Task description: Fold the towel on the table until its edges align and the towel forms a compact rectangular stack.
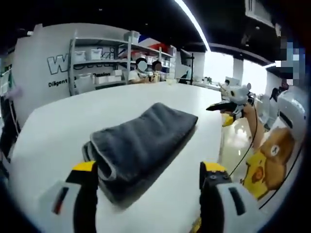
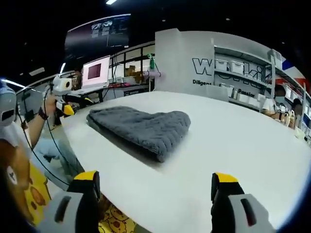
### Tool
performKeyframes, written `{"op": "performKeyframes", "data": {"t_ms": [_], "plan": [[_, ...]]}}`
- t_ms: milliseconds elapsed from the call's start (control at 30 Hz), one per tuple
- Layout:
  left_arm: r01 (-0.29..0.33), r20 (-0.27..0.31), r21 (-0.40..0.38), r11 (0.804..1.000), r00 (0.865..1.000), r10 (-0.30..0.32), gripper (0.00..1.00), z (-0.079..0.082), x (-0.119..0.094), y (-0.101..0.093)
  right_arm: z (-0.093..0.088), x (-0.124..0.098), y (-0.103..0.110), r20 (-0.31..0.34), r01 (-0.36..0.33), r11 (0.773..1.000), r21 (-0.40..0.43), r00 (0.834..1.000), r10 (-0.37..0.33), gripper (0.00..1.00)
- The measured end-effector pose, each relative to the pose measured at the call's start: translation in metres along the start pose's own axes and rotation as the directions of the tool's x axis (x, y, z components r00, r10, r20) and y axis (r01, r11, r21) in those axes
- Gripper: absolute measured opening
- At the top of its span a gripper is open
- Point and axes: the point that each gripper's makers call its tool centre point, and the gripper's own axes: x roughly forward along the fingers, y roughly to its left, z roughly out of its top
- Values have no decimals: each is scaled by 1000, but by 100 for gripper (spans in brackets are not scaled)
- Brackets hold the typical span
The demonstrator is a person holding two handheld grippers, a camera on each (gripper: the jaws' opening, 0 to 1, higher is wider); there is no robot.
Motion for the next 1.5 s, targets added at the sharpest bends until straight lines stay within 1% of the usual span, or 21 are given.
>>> {"op": "performKeyframes", "data": {"t_ms": [133,200,233,300,367,533,667,733,833,933,1000,1067,1133,1200,1267,1300,1333,1500], "plan": [[16,-20,-8,1000,1000,-16,91,2,7,5,0,-2,-5,-4,6,1000,1,1000,-6,100],[17,-49,-3,1000,999,-17,91,0,10,9,-1,-2,-8,-5,10,1000,2,1000,-10,100],[18,-53,-2,1000,998,-18,91,0,12,10,-1,-2,-8,-5,9,1000,5,1000,-9,100],[40,-76,-18,999,996,-41,91,-1,18,14,-3,-1,-8,-7,5,1000,13,1000,-5,100],[45,-90,-27,999,995,-47,91,-2,22,17,-4,0,-9,-6,4,1000,20,1000,-4,100],[53,-135,-68,996,989,-62,86,-9,32,27,-5,-1,-10,-8,0,1000,16,1000,0,100],[45,-122,-122,991,991,-60,71,-10,39,39,-5,-3,-11,-15,-2,1000,1,1000,2,100],[44,-122,-144,989,991,-62,69,-10,43,42,-5,-3,-11,-20,-5,1000,-4,1000,5,100],[28,-124,-176,984,991,-50,59,-13,47,49,-5,-2,-11,-21,-9,1000,-7,1000,9,100],[17,-118,-192,981,992,-40,47,-15,48,54,-5,-1,-11,-20,-13,1000,-6,1000,13,100],[11,-94,-218,976,995,-32,40,-15,46,58,-4,-1,-11,-17,-15,1000,-6,1000,15,100],[5,-70,-245,970,997,-23,29,-14,44,61,-4,-1,-11,-15,-18,1000,-5,1000,18,100],[-7,-63,-244,970,998,-8,20,-15,41,64,-3,-1,-10,-13,-20,1000,-5,1000,20,100],[-11,-52,-253,967,999,-3,18,-16,37,65,-3,-1,-10,-11,-22,1000,-5,1000,22,100],[-14,-42,-262,965,999,3,10,-17,33,65,-2,0,-10,-9,-24,1000,-5,1000,24,100],[-10,-21,-272,962,1000,4,8,-15,31,64,-1,0,-9,-8,-25,1000,-5,1000,25,100],[-6,-6,-282,959,1000,5,7,-13,29,63,0,0,-9,-8,-26,1000,-6,1000,26,100],[13,44,-271,962,999,-1,5,-4,15,54,2,1,-7,-8,-30,999,-12,1000,30,99]]}}
